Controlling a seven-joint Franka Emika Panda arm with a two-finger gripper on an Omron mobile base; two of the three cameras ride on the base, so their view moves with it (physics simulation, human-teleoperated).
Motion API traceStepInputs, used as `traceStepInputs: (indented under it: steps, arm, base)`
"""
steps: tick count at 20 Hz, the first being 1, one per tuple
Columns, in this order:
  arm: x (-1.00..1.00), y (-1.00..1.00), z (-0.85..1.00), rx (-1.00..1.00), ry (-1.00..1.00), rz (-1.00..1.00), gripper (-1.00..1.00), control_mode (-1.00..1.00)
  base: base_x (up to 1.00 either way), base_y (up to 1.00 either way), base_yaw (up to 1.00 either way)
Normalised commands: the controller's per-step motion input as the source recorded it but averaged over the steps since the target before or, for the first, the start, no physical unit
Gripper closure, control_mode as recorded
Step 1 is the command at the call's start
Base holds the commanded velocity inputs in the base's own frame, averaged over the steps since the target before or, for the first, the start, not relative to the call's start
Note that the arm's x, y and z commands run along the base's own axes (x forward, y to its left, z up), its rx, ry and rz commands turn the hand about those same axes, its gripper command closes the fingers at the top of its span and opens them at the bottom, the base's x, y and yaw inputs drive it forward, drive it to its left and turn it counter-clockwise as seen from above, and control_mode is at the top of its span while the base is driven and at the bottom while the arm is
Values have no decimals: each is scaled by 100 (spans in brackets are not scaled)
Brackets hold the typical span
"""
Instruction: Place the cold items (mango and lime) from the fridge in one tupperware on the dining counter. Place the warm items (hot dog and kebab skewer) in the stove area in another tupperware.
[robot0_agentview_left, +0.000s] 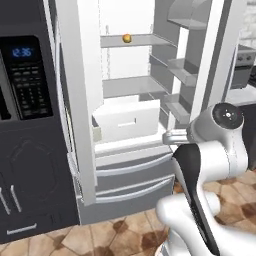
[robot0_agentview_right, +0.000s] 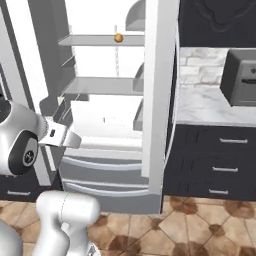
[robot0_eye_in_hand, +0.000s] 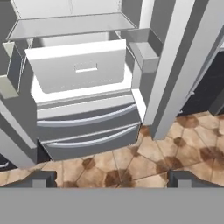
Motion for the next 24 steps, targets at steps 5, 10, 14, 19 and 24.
traceStepInputs:
  steps: [5,10,14,19,24]
  arm:
    - [0,0,0,0,0,0,-100,100]
    - [0,0,0,0,0,0,-100,100]
    - [0,0,0,0,0,0,-100,100]
    - [0,0,0,0,0,0,-100,100]
    - [0,0,0,0,0,0,-100,100]
  base:
    - [15,-1,-7]
    - [60,-2,12]
    - [59,-4,17]
    - [46,-34,13]
    - [55,-13,0]
